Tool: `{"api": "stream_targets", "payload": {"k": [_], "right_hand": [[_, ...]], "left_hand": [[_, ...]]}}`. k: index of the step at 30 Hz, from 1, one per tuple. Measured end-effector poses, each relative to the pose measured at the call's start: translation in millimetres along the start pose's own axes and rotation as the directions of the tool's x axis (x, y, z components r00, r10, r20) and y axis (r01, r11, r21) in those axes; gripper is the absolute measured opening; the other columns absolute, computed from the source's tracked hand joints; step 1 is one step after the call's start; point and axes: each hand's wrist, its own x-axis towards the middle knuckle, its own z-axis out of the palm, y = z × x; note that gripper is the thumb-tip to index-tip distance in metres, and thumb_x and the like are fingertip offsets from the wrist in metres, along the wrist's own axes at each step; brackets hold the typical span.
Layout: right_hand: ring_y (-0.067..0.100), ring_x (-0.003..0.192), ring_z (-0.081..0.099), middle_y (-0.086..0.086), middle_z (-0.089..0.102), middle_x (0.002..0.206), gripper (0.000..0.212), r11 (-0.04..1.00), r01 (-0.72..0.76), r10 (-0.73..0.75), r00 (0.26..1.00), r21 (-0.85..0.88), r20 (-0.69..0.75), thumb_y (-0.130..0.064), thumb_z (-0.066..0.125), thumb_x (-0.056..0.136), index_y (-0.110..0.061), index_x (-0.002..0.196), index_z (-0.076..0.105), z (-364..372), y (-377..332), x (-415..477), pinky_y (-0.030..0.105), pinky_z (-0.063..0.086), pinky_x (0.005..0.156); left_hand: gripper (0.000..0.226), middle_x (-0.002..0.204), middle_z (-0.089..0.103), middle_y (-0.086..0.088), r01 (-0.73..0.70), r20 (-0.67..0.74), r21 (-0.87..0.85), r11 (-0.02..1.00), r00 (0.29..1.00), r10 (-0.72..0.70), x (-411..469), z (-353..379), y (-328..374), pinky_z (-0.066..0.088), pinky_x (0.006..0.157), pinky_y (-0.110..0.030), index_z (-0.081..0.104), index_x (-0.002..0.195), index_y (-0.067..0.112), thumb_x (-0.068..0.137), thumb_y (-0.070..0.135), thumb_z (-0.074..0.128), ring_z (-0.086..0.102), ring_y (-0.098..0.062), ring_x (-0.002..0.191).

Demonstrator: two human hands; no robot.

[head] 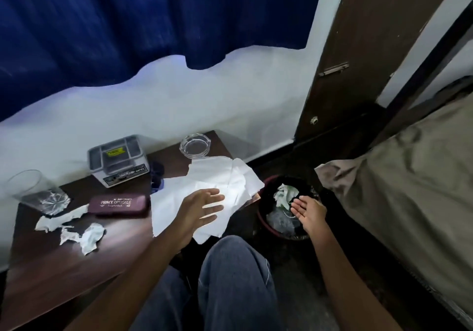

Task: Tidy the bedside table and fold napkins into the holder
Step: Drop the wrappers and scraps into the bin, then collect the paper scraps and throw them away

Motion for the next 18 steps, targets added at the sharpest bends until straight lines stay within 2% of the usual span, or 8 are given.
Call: {"api": "stream_targets", "payload": {"k": [2, 4, 5, 8, 12, 18], "right_hand": [[0.023, 0.065, 0.056, 0.014, 0.060, 0.070, 0.013, 1.000, -0.009, 0.009, 1.000, -0.005, 0.030, -0.002, 0.051, 0.090, 0.009, 0.092, 0.057, 7, -1, -7, 0.028, 0.053, 0.057], [0.021, 0.061, 0.053, 0.008, 0.061, 0.051, 0.015, 0.999, -0.032, 0.031, 0.996, 0.013, 0.079, -0.001, 0.052, 0.088, 0.002, 0.073, 0.055, 18, -1, -15, 0.021, 0.050, 0.041], [0.021, 0.061, 0.053, 0.006, 0.062, 0.048, 0.017, 0.999, -0.036, 0.033, 0.994, 0.028, 0.107, -0.001, 0.052, 0.087, 0.000, 0.071, 0.054, 24, -2, -18, 0.019, 0.048, 0.039], [0.021, 0.062, 0.055, 0.010, 0.063, 0.057, 0.015, 0.999, -0.028, 0.019, 0.979, 0.044, 0.204, -0.002, 0.052, 0.087, -0.002, 0.072, 0.055, 50, -3, -39, 0.018, 0.050, 0.041], [0.017, 0.051, 0.058, 0.005, 0.062, 0.049, 0.015, 1.000, 0.003, -0.002, 0.935, -0.005, 0.355, -0.003, 0.054, 0.085, -0.004, 0.070, 0.056, 94, 2, -77, 0.018, 0.052, 0.045], [0.019, 0.051, 0.063, 0.009, 0.065, 0.060, 0.012, 0.985, 0.030, 0.075, 0.814, -0.171, 0.576, -0.003, 0.055, 0.083, -0.004, 0.072, 0.060, 152, 35, -137, 0.023, 0.053, 0.052]], "left_hand": [[0.021, 0.107, 0.069, -0.005, -0.008, 0.002, -0.017, 1.000, 1.000, 0.008, -4, -5, 1, 0.049, 0.081, -0.032, 0.063, 0.097, 0.016, 0.094, 0.018, 0.043, 0.066, -0.025, 0.097], [0.020, 0.109, 0.069, -0.005, -0.012, -0.008, -0.037, 0.999, 1.000, 0.011, -9, -13, 3, 0.048, 0.081, -0.031, 0.063, 0.098, 0.016, 0.094, 0.018, 0.043, 0.066, -0.023, 0.096], [0.020, 0.109, 0.069, -0.005, -0.008, -0.021, -0.048, 0.999, 1.000, 0.007, -12, -16, 4, 0.048, 0.081, -0.030, 0.062, 0.100, 0.015, 0.093, 0.017, 0.043, 0.066, -0.022, 0.096], [0.021, 0.109, 0.069, -0.002, 0.027, -0.069, -0.096, 0.995, 0.997, -0.033, -28, -31, 7, 0.045, 0.077, -0.029, 0.061, 0.103, 0.016, 0.092, 0.017, 0.043, 0.064, -0.019, 0.094], [0.019, 0.104, 0.066, -0.002, 0.029, -0.141, -0.201, 0.979, 0.988, -0.058, -46, -64, 7, 0.043, 0.072, -0.029, 0.061, 0.096, 0.016, 0.093, 0.016, 0.042, 0.060, -0.018, 0.087], [0.022, 0.098, 0.066, -0.001, -0.028, -0.274, -0.195, 0.980, 0.961, -0.027, -67, -132, -10, 0.041, 0.068, -0.026, 0.062, 0.091, 0.018, 0.093, 0.016, 0.040, 0.061, -0.015, 0.080]]}}
